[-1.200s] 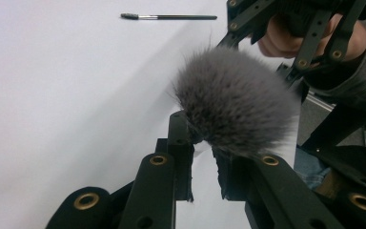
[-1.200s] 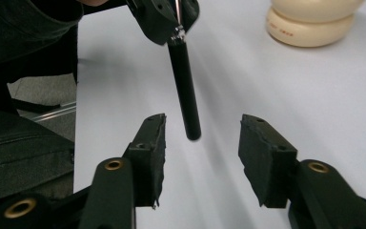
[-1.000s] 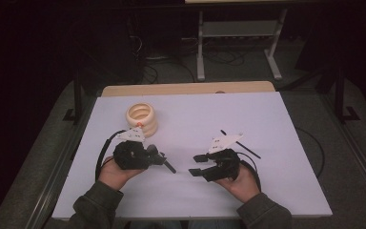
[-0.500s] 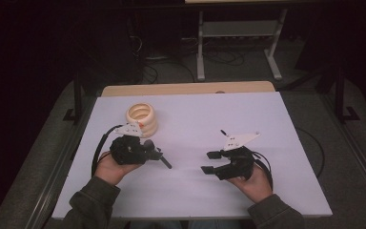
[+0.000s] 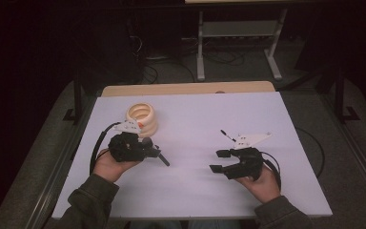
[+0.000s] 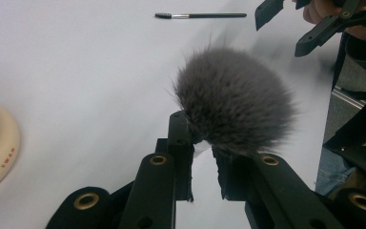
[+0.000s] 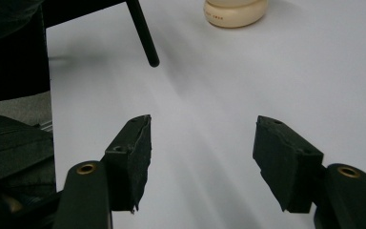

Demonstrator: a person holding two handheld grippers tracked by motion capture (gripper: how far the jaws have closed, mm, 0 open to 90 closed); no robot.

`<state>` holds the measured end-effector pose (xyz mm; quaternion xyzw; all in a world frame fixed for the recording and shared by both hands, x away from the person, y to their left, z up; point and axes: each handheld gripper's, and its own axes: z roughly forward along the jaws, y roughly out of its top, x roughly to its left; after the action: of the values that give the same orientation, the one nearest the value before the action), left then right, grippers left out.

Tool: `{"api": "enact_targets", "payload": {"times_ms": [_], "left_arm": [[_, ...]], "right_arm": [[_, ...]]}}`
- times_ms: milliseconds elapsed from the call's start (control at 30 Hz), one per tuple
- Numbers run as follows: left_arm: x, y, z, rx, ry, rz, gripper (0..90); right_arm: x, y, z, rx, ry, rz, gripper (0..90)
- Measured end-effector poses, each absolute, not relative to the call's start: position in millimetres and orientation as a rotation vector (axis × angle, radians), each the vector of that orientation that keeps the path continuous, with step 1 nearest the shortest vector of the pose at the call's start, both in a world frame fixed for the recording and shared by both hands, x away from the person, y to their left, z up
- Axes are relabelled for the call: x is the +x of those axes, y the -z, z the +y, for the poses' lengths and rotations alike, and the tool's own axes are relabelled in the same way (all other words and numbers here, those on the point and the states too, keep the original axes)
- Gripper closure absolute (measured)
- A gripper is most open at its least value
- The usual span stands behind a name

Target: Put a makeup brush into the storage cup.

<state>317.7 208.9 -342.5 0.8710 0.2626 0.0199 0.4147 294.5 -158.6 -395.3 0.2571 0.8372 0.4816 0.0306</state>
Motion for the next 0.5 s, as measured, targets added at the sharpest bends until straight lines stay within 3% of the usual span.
{"api": "enact_targets", "payload": {"times_ms": [500], "left_arm": [[323,342,214,2.180,-0.028,0.693,77.5]], "right_arm": [[291,397,-181,0.855,-1.462,2.542,35.1]]}}
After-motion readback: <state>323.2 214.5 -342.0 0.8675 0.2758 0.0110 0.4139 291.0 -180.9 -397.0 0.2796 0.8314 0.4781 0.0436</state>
